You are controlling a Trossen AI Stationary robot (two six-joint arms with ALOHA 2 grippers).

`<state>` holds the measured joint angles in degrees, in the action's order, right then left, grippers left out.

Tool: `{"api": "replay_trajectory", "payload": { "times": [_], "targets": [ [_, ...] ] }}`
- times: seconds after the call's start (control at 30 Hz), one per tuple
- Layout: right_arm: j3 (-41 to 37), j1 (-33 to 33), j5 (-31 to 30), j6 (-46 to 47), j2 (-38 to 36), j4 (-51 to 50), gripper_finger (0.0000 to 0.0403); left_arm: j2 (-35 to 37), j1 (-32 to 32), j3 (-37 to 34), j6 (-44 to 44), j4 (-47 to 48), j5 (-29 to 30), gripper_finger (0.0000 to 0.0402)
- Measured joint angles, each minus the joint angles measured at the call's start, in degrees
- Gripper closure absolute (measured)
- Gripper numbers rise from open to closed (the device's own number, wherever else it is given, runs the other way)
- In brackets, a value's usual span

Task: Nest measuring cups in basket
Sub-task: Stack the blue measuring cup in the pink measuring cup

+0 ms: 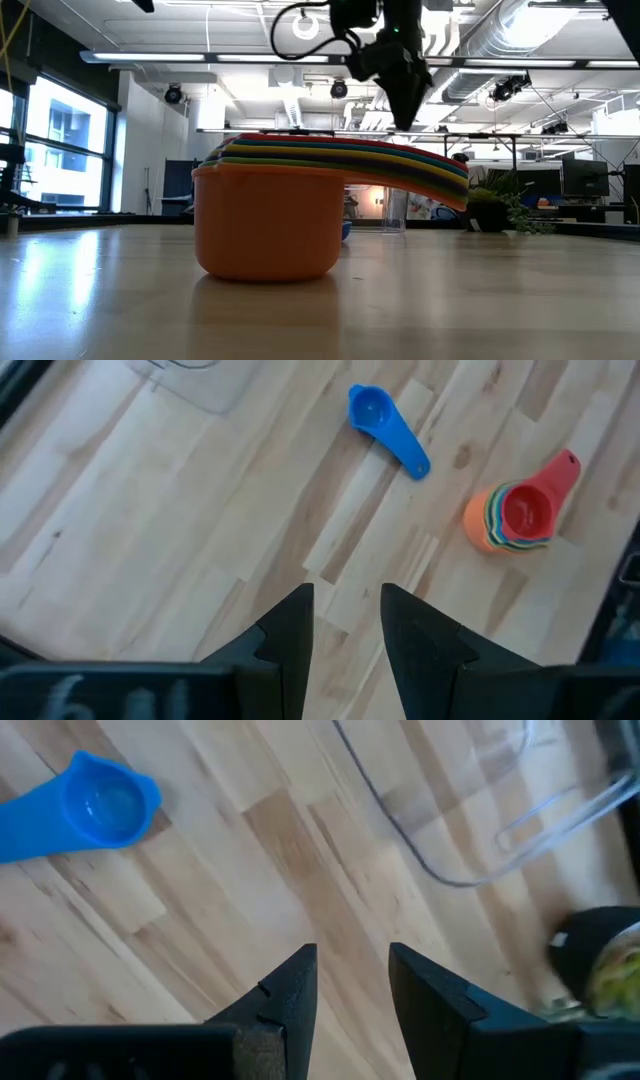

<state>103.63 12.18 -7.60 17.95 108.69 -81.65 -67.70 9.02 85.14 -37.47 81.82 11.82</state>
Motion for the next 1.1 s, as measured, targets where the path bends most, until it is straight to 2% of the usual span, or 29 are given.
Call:
{"api": "replay_trajectory", "payload": {
  "times": [0.33, 0.43, 0.63, 0.9, 1.1],
  "targets": [
    [-20.3, -0.2, 5.62, 10.03, -13.22, 14.97, 0.0284, 0.0, 0.0, 0.0, -0.94, -0.04, 2.51, 0.0291],
    [-24.74, -0.56, 7.82, 14.79, -16.96, 20.24, 0.0284, 0.0, 0.0, 0.0, -1.04, -0.13, 3.5, 0.0291],
    [-32.18, -2.97, 8.12, 27.21, -21.6, 30.29, 0.0284, 0.0, 0.0, 0.0, -0.41, -0.38, 6.21, 0.0291],
    [-35.27, -8.45, 7.18, 41.96, -21.35, 40.66, 0.0284, 0.0, 0.0, 0.01, 2.66, -0.78, 6.88, 0.0291],
    [-35.29, -11.49, 2.62, 51.03, -20.3, 45.05, 0.0284, 0.0, 0.0, 0.01, 4.63, -1.13, 6.9, 0.0291]
  ]
}}
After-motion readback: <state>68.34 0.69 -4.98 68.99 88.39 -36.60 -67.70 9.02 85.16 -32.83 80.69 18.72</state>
